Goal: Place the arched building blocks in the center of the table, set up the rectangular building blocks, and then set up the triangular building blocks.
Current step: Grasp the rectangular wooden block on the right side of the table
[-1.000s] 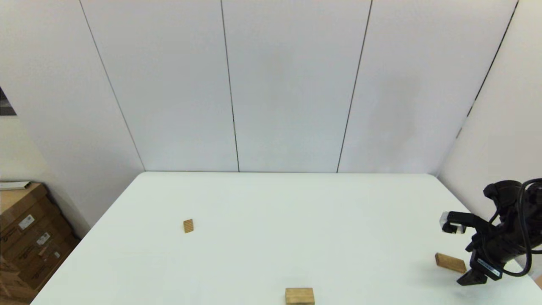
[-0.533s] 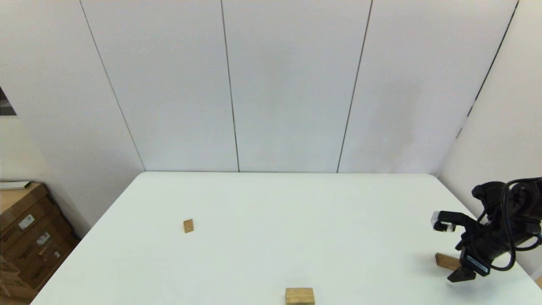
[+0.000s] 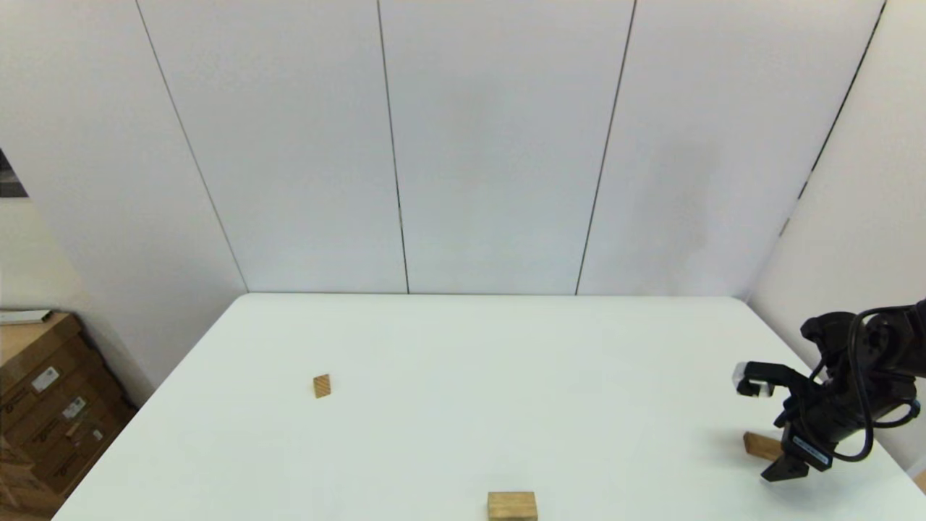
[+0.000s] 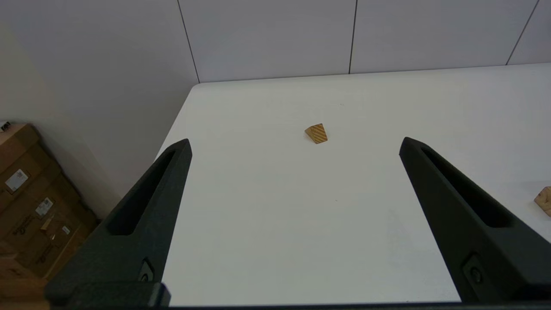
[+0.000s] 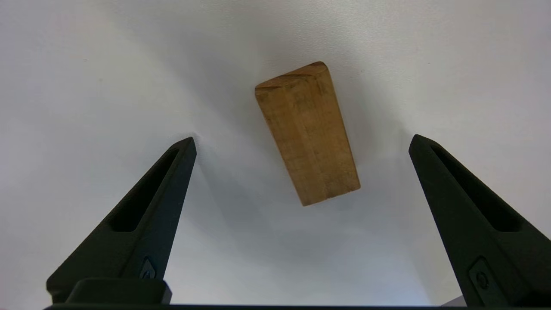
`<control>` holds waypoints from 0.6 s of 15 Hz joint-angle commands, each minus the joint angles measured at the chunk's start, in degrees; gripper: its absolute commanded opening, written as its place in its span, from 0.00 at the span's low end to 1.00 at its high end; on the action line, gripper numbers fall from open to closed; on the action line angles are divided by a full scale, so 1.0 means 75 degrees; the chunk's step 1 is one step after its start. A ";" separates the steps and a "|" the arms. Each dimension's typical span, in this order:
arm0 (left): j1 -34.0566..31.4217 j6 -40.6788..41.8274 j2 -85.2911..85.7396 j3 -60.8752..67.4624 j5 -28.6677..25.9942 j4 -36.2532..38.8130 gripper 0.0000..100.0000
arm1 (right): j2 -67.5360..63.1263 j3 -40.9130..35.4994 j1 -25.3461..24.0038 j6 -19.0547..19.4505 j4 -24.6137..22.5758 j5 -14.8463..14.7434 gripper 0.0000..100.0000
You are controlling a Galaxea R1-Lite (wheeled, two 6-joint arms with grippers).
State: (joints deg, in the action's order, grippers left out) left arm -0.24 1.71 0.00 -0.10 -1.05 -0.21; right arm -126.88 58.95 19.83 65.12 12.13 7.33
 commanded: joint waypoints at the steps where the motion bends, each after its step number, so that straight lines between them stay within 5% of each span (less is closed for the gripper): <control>1: -0.0003 -0.0005 -0.0012 0.0001 -0.0001 0.0004 1.00 | -0.0040 0.0015 0.0004 0.0059 0.0012 -0.0004 1.00; 7: -0.0003 0.0007 -0.0012 0.0001 -0.0001 -0.0008 1.00 | -0.0063 0.0026 -0.0008 0.0059 0.0012 -0.0063 1.00; 8: -0.0003 -0.0005 -0.0012 0.0001 -0.0001 0.0004 1.00 | -0.0063 0.0026 -0.0008 0.0059 0.0012 -0.0063 0.00; 9: -0.0003 -0.0005 -0.0012 0.0001 -0.0001 0.0004 1.00 | -0.0063 0.0026 -0.0008 0.0048 0.0012 -0.0063 0.00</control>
State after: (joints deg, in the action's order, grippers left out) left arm -0.24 1.71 0.00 -0.10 -1.05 -0.18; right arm -127.40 59.15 19.79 65.21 12.13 6.75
